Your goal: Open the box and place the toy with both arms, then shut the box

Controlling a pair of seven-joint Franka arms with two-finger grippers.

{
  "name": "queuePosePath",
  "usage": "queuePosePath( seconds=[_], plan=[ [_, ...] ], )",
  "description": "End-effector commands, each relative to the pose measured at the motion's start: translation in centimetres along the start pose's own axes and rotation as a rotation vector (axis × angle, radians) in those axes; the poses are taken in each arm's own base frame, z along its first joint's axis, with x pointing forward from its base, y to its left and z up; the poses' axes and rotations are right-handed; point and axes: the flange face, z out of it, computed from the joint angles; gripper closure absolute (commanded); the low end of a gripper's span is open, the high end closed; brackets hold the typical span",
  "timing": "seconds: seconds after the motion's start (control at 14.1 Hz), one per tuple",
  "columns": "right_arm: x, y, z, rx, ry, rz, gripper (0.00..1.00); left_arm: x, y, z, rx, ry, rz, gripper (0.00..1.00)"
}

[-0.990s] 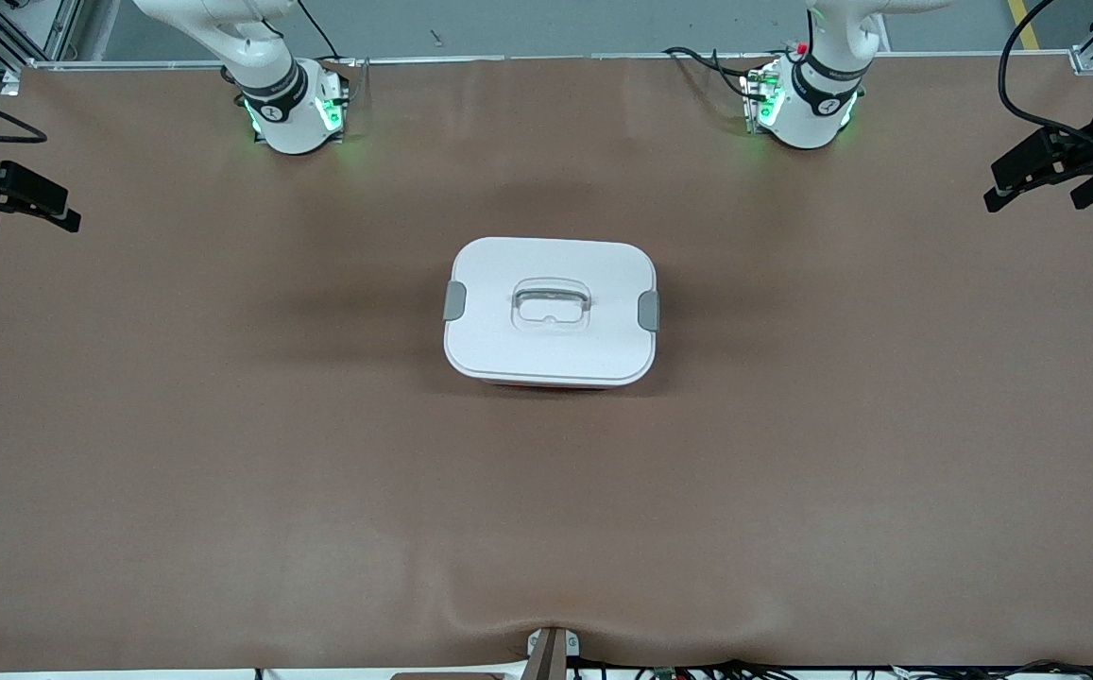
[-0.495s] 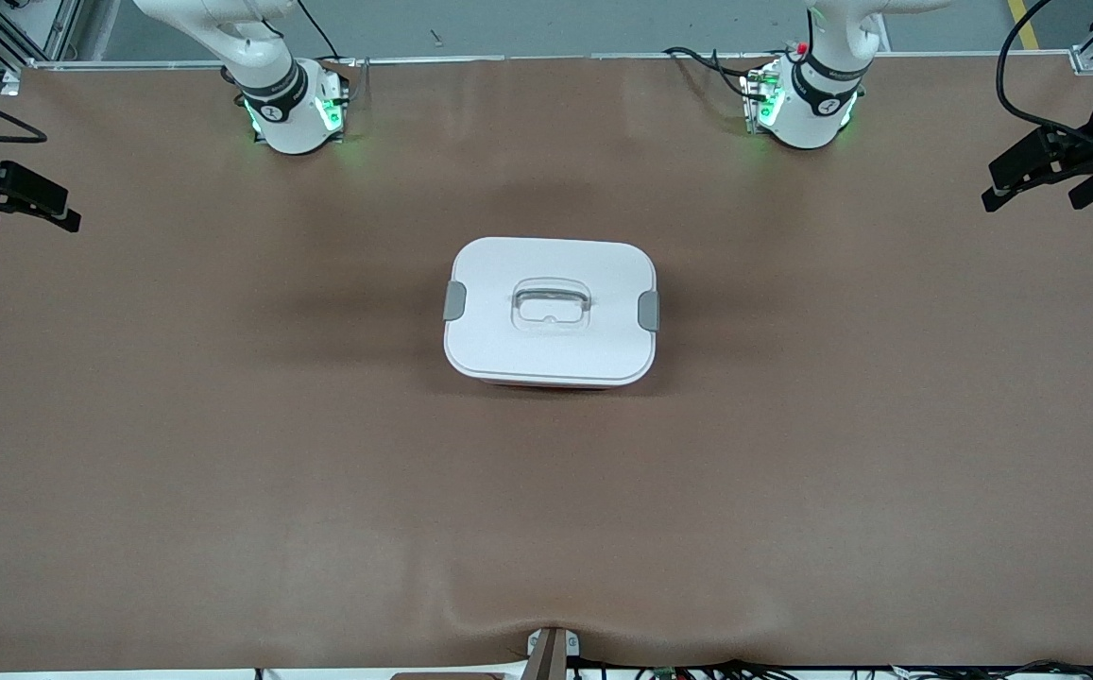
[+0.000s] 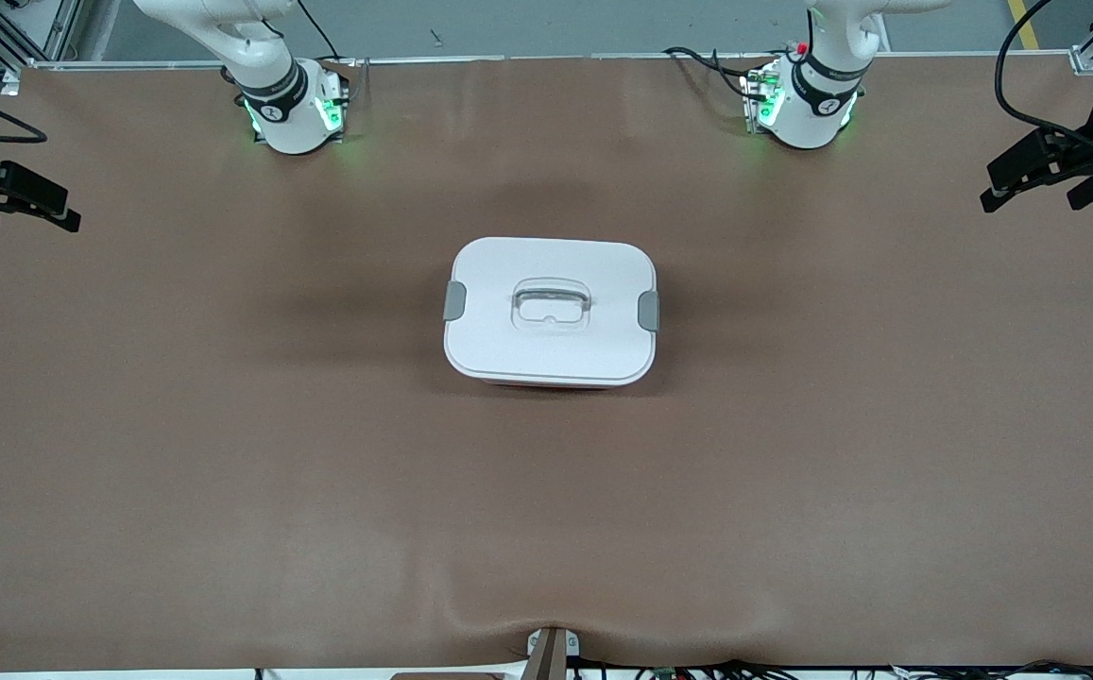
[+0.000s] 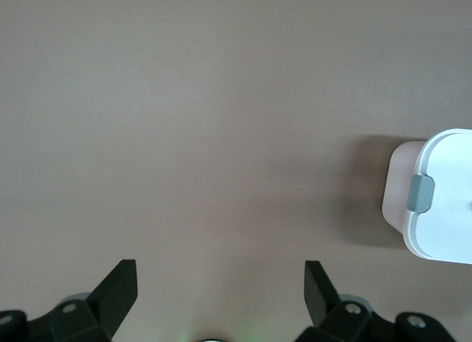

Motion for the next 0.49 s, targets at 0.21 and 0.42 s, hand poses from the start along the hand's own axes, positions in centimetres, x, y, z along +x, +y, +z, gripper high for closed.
queuePosePath(
  seconds=[0.21,0.42],
  plan=[
    [-0.56,0.11,-0.26,-0.003,0.001,0.005,0.0,0.41,0.59,-0.3,0.007,0.003,-0.016,0.0],
    [-0.57,0.19,-0.27,-0.002,0.001,0.006,0.0,0.25,0.04,-0.58,0.008,0.004,-0.026,0.0]
  ],
)
